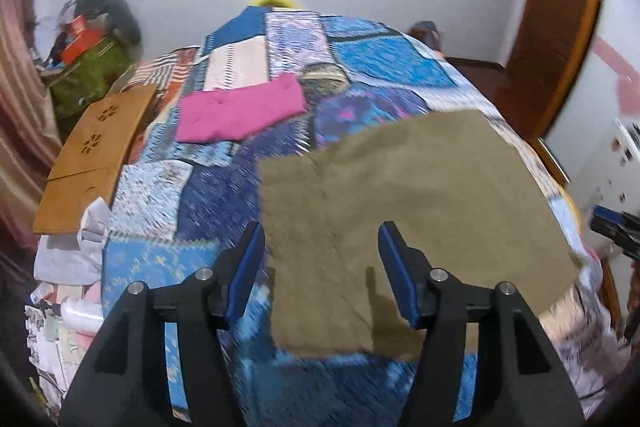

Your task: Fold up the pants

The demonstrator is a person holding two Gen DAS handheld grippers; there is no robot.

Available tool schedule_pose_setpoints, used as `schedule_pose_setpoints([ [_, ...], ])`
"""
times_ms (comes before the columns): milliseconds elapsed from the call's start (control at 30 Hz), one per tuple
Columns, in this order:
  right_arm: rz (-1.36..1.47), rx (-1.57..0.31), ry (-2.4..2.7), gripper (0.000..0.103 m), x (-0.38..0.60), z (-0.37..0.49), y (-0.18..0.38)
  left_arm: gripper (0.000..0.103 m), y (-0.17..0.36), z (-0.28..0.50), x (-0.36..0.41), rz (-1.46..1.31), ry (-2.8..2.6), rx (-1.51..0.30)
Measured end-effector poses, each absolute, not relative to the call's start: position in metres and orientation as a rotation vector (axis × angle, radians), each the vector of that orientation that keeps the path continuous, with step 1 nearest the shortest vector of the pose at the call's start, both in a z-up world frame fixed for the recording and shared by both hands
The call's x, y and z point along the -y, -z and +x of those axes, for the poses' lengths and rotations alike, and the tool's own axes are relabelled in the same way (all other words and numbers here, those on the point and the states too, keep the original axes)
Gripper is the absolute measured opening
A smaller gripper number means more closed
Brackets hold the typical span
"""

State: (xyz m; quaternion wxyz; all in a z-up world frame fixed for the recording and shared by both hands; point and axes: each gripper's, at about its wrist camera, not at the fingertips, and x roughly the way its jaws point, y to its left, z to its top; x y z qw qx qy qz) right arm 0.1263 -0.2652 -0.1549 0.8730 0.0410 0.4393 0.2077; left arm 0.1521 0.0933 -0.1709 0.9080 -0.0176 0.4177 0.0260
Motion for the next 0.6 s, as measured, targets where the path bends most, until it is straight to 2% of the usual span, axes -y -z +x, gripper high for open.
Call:
schedule_pose_setpoints([
  [267,0.036,-0.809,-0.464,0.051,0.246,0.175,0.13,0.061,0.184,0.214,-0.126,-0.106,-0.075,-0.95],
  [600,-0.007,-0.856,-0.452,0.051,0.225,0.267,0.163,0.061,0.22,0.267,-0.136,-0.127,-0.052,-1.055],
])
